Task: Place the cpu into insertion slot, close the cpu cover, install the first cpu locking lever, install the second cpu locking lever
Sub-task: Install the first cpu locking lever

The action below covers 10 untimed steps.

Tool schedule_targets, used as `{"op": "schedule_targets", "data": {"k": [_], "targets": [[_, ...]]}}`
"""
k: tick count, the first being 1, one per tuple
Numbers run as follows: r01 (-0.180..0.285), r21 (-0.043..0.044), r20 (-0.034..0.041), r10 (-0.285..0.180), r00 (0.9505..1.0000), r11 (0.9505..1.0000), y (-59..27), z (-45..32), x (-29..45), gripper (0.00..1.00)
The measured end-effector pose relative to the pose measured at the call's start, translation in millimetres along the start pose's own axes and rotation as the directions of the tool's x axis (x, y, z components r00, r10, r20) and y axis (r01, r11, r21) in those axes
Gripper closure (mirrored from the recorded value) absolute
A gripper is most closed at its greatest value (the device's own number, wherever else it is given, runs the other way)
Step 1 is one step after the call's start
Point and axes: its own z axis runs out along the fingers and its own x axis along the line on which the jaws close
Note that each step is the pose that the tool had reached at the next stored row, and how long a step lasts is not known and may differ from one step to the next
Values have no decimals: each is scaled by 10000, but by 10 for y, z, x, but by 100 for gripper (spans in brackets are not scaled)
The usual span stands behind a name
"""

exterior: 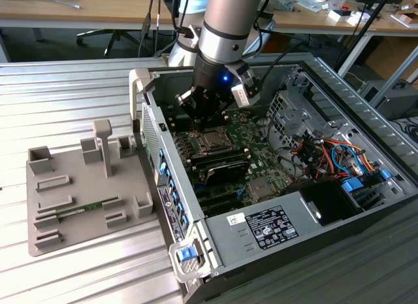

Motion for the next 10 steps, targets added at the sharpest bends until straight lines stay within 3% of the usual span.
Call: {"op": "schedule_targets", "data": {"k": [10], "targets": [[0, 0, 1, 0, 10000, 10000, 1, 1, 18, 90]]}}
